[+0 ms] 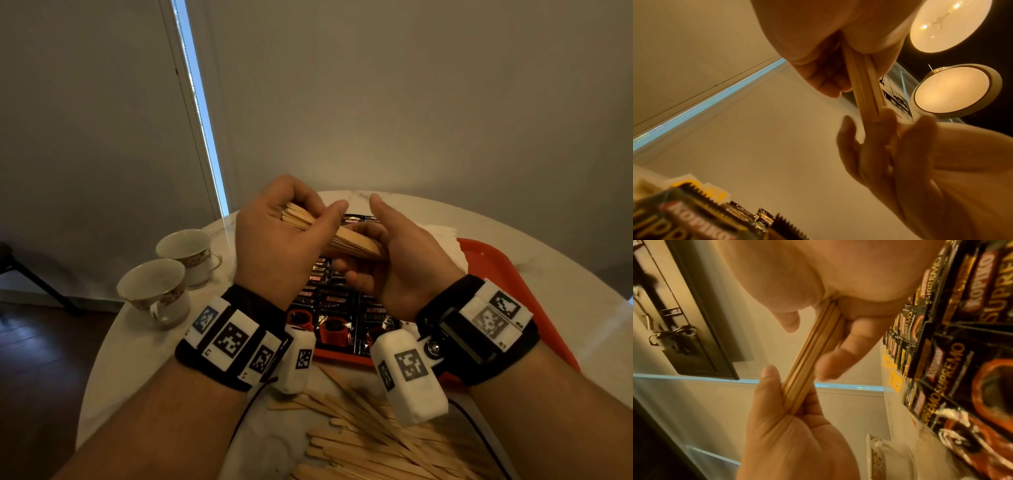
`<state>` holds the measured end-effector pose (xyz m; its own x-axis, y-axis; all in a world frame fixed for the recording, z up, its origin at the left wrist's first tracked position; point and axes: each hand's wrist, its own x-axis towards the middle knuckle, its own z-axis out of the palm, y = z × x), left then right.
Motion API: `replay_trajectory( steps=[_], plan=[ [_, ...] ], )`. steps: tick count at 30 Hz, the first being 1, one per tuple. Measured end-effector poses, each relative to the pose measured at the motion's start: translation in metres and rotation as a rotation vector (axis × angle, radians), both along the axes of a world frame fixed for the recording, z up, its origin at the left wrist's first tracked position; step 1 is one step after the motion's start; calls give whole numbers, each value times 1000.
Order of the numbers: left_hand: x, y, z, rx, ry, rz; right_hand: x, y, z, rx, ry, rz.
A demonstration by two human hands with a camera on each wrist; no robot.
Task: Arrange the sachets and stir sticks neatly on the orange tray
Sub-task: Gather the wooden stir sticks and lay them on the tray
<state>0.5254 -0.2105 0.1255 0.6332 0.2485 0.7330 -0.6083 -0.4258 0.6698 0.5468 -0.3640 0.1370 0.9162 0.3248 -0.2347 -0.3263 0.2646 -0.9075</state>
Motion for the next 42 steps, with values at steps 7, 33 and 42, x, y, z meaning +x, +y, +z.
replay_trajectory(
  steps=[7,33,42],
  plan=[
    [-1,-3,0,16,-34,19,0,1,-8,-109,-94,-46],
    [-20,-27,17,-364,158,-581,-11,-13,7,279,91,177],
    [-14,-25,35,-724,413,-566,-32,-43,31,-341,-535,76]
  ],
)
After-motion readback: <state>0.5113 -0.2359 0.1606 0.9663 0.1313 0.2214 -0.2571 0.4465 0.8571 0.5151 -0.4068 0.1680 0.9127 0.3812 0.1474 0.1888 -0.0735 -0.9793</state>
